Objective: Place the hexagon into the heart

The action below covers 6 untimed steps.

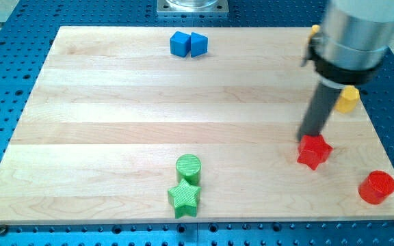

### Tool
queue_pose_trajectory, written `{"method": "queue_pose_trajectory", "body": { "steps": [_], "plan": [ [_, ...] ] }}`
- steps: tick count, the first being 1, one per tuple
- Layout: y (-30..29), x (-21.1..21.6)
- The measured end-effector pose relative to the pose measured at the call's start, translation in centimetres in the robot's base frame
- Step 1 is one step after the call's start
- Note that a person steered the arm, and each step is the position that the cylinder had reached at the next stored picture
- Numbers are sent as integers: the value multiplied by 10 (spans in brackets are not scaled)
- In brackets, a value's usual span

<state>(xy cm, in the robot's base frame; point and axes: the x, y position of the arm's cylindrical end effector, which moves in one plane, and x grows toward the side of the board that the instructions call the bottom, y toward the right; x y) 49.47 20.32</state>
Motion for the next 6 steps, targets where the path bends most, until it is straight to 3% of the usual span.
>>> {"method": "queue_pose_trajectory", "body": {
  "steps": [3,6],
  "plan": [
    [65,-1],
    [66,-129]
  ]
}}
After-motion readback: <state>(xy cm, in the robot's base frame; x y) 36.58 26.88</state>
